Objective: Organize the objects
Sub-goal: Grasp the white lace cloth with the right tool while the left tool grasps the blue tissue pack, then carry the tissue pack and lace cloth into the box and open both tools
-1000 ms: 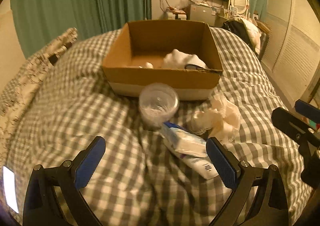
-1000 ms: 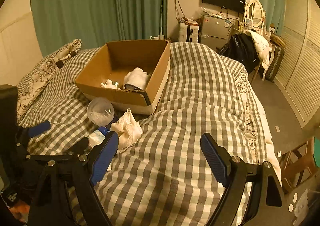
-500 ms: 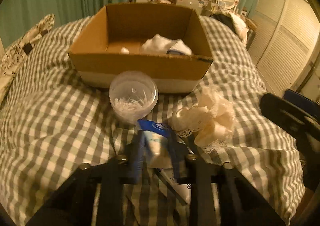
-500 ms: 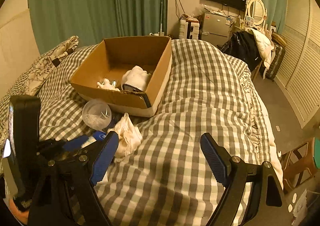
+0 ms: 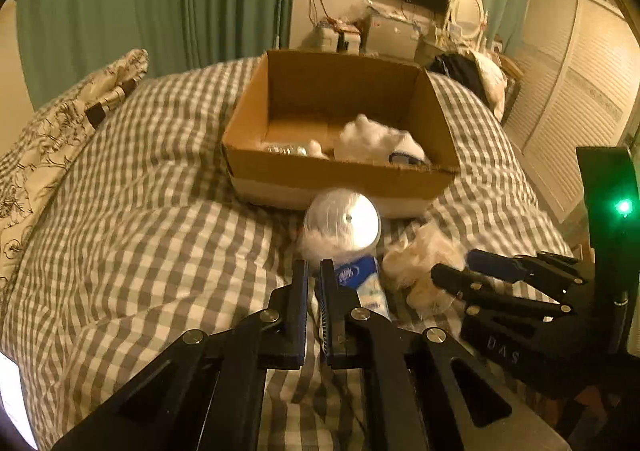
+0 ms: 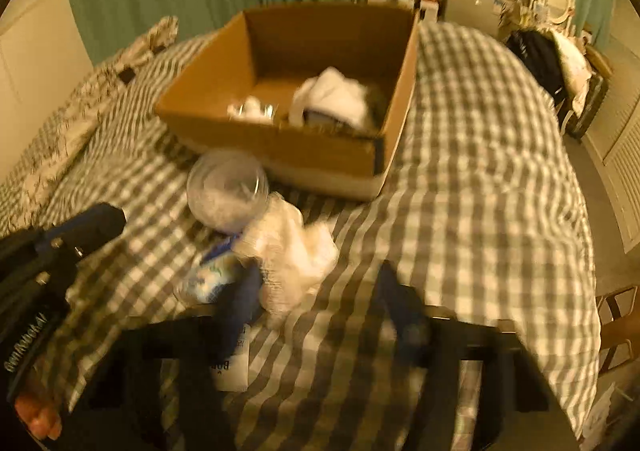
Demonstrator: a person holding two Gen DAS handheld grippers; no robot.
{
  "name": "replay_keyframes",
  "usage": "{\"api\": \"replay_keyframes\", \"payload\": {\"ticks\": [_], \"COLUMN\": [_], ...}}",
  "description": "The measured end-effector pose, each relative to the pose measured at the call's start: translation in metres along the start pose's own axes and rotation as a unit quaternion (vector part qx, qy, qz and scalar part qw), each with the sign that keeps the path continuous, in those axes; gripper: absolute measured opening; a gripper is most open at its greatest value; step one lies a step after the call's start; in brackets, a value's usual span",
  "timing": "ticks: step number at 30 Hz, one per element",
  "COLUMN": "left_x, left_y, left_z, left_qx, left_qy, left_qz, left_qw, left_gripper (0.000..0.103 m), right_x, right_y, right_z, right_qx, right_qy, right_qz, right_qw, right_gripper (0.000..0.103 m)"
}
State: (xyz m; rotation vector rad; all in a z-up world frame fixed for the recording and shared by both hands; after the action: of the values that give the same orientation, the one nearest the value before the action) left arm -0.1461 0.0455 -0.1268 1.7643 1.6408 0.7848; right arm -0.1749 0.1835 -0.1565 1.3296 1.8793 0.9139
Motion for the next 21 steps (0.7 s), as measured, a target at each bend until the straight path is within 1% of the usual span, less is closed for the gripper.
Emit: {"api": "replay_keyframes", "payload": {"ticks": [1,3,5,6,7,8,9,10,11,13,16,18,21], "left_x": [0.003,0.011,0.017,0.019,0.020,0.021,0.022,0.023,0.024,0.028,0.032,0.034,0.033], "left_y": [-0.003,-0.007,-0.010,-0.012,-0.014,-0.017,-0.019,-0.021,-0.023,-0.028,-0.046,-0.061,-0.075], "left_z": [0.002,0.007,0.011,0.013,0.014,0.016,0.017,0.018,0.019,0.019,0.020,0.020,0.020], "left_qx": [-0.005,-0.013,-0.020,-0.025,-0.030,-0.035,-0.037,-0.038,-0.038,-0.045,-0.068,-0.089,-0.102], "left_qy": [-0.008,-0.025,-0.036,-0.039,-0.041,-0.041,-0.040,-0.038,-0.037,-0.036,-0.032,-0.028,-0.013], "left_qz": [0.002,-0.004,-0.007,-0.004,-0.002,-0.003,-0.007,-0.009,-0.008,0.000,0.012,0.007,0.019], "left_qw": [1.0000,0.9996,0.9991,0.9989,0.9987,0.9986,0.9985,0.9985,0.9986,0.9983,0.9971,0.9957,0.9945], "left_gripper": [0.006,0.008,0.009,0.015,0.027,0.036,0.058,0.075,0.077,0.077,0.077,0.077,0.077], "right_x": [-0.001,-0.001,0.000,0.001,0.004,0.007,0.010,0.012,0.014,0.017,0.018,0.017,0.017], "right_y": [-0.002,0.001,0.009,0.015,0.020,0.025,0.030,0.033,0.036,0.041,0.044,0.044,0.042], "right_z": [0.002,0.004,0.005,0.005,0.006,0.006,0.007,0.007,0.007,0.009,0.010,0.009,0.011], "right_qx": [-0.005,0.000,0.016,0.025,0.033,0.038,0.043,0.046,0.050,0.055,0.060,0.062,0.060], "right_qy": [0.002,0.005,0.001,-0.004,-0.009,-0.012,-0.015,-0.016,-0.017,-0.020,-0.020,-0.018,-0.015], "right_qz": [-0.001,0.000,0.002,0.004,0.006,0.010,0.015,0.019,0.022,0.023,0.021,0.017,0.014], "right_qw": [1.000,1.000,1.000,1.000,0.999,0.999,0.999,0.999,0.998,0.998,0.998,0.998,0.998], "right_gripper": [0.030,0.012,0.007,0.007,0.007,0.006,0.006,0.006,0.006,0.006,0.006,0.006,0.006]}}
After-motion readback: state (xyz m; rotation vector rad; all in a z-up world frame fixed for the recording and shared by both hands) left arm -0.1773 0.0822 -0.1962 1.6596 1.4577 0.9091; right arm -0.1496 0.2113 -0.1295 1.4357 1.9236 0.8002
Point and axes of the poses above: each gripper's, at about its wrist camera, not at the fingertips, and y roughly against the way its jaws point, x to its right, z to its underside, the point moved 1 cm from there along -y, roughly the way its jaws point, and after that the axes turned 5 degrees about -z, right-handed, at the moved point
